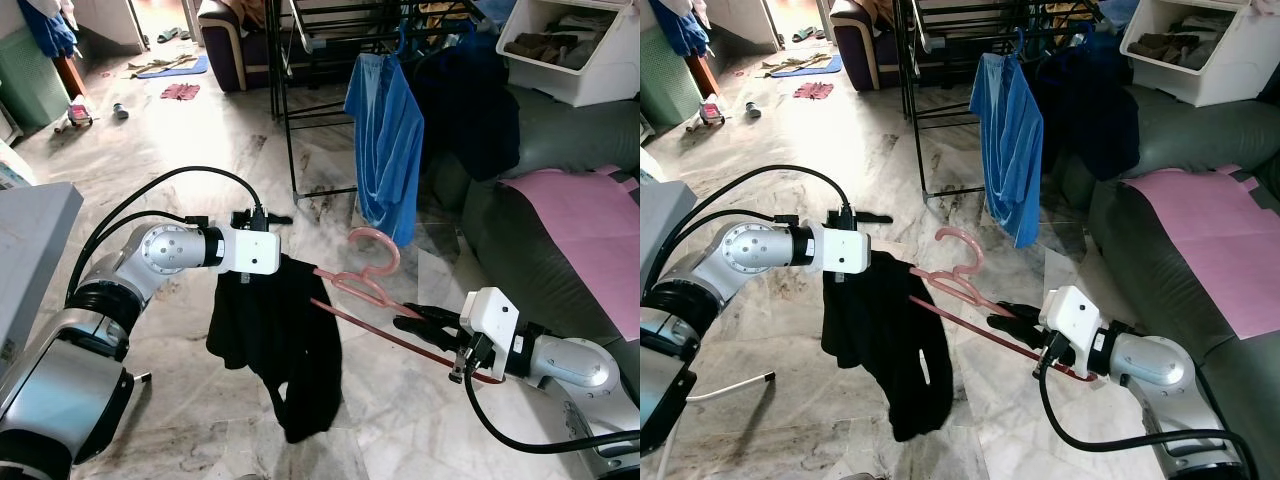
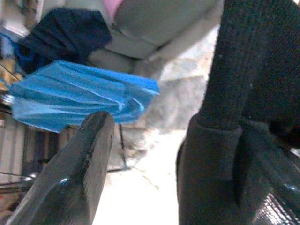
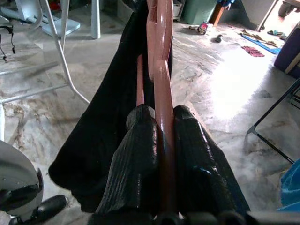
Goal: Hang hanger
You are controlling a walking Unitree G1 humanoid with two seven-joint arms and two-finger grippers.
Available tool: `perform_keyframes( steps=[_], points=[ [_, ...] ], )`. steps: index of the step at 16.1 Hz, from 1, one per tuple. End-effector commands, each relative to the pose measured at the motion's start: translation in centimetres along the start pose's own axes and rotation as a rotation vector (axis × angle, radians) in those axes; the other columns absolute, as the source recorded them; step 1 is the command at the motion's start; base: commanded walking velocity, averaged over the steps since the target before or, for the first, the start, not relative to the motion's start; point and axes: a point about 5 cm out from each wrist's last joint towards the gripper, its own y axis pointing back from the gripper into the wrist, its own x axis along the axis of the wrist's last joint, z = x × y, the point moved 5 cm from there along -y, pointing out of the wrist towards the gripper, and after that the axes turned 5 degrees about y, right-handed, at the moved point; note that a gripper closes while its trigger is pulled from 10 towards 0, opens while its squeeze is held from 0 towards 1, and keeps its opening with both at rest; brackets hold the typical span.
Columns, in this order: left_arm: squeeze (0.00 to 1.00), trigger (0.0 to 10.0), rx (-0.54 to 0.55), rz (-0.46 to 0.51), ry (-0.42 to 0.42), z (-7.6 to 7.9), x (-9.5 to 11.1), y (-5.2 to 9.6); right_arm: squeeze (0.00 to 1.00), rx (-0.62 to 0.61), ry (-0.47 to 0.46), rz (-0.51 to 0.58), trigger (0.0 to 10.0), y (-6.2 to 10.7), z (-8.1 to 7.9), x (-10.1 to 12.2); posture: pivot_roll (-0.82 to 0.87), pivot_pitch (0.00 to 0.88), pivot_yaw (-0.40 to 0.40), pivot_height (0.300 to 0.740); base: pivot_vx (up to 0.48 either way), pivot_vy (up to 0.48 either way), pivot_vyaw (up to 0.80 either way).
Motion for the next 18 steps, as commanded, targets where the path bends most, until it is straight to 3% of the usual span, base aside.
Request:
perform_keyframes(
  steps=[1,9,13,18],
  points=[
    [0.00,0.0,-0.042,-0.051,-0.011,-0.5,-0.4,0.2,0.00,0.015,0.080,0.049,10.0,-0.3,0.2,1.8,-0.05,0.032,0.027,0.740,0.000,0.000,0.00],
    [0.00,0.0,-0.163,-0.128,0.033,0.2,-1.1,0.0,0.00,0.005,0.134,0.047,10.0,-1.1,-0.1,1.9,-0.05,0.039,0.033,0.740,0.000,0.000,0.00],
    [0.00,0.0,-0.175,-0.083,0.056,0.0,-0.1,-0.6,0.00,-0.029,0.169,0.049,10.0,-1.7,-0.1,1.7,-0.05,0.040,0.037,0.740,0.000,0.000,0.00],
    [0.00,0.0,-0.193,-0.018,0.016,-0.8,1.6,-0.9,0.00,-0.053,0.200,0.051,10.0,-2.6,0.2,1.6,-0.04,0.032,0.039,0.740,0.000,0.000,0.00]
  ],
)
